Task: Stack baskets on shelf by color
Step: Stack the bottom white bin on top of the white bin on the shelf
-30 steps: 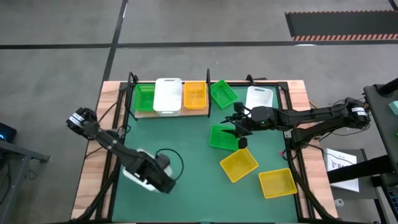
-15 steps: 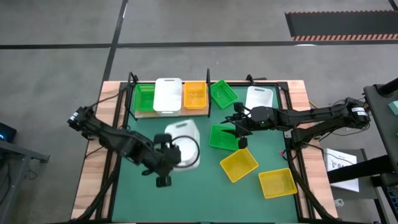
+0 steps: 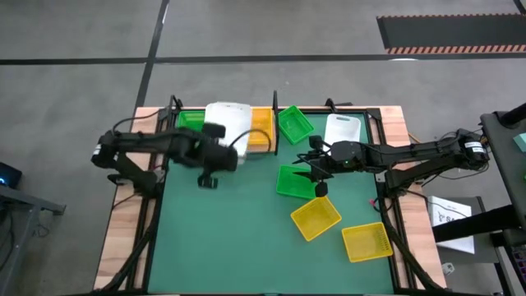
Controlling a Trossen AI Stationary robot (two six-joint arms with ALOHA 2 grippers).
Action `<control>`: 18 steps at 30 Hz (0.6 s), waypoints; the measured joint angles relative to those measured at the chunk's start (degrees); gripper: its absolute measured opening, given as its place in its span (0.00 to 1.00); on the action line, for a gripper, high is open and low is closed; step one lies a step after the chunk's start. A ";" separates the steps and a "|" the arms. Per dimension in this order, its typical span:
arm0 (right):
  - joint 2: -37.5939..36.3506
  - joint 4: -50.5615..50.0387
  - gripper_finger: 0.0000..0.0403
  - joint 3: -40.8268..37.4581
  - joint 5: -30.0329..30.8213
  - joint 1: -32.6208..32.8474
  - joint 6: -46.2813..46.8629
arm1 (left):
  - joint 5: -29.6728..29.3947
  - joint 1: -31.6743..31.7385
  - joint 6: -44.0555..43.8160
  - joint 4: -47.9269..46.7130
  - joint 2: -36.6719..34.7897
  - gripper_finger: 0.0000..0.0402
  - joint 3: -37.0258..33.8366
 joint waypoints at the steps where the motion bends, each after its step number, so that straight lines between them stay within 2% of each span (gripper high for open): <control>1: 0.00 -0.04 0.32 0.00 0.00 0.00 0.00 | 0.07 2.10 2.47 0.27 0.00 0.00 -0.66; 6: 0.00 -0.82 0.33 0.00 0.00 0.00 -0.04 | 1.00 12.19 9.44 3.64 -1.02 0.00 -4.08; 11: -0.02 -0.81 0.32 0.00 0.00 0.00 -0.17 | 2.84 19.23 10.23 6.49 -2.51 0.00 -7.21; 15: -0.01 -0.68 0.32 0.00 0.00 0.00 -0.60 | 7.64 22.03 11.58 10.19 -3.14 0.00 -9.91; 18: -0.02 -0.68 0.32 0.00 0.00 0.00 -0.59 | 8.49 22.47 13.25 12.16 -3.35 0.00 -12.21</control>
